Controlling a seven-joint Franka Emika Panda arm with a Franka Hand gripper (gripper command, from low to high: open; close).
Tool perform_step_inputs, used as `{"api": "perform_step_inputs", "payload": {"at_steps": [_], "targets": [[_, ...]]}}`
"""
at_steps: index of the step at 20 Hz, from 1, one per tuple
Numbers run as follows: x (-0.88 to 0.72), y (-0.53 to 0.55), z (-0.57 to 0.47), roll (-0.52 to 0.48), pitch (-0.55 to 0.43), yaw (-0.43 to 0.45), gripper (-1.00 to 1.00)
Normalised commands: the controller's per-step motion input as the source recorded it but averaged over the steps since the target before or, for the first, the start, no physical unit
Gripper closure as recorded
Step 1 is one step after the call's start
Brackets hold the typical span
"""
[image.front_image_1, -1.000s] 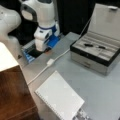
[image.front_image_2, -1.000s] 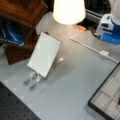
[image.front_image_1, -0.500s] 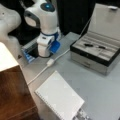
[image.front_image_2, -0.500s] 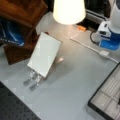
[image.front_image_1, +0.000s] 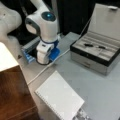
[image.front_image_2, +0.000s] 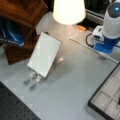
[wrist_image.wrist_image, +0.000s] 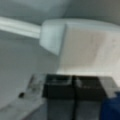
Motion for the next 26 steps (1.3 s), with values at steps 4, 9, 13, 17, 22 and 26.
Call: {"api": "perform_step_inputs", "payload": {"at_steps": [4, 9, 13, 17, 22, 26], "targets": [[-0.95, -0.31, -0.50, -0.024, -0.675, 0.076, 1.00], [-1.00, -0.20, -0.47, -0.073, -0.656, 0.060, 1.00], [-1.00, -0.12, -0.47, -0.098, -0.645, 0.043, 1.00], [-1.00, -0.09, -0.49, -0.100, -0.639, 0.042, 1.00], [-1.00, -0.11, -0.51, -0.083, -0.617, 0.043, 1.00], [-1.00, -0.17, -0.52, -0.044, -0.596, 0.045, 1.00]]}}
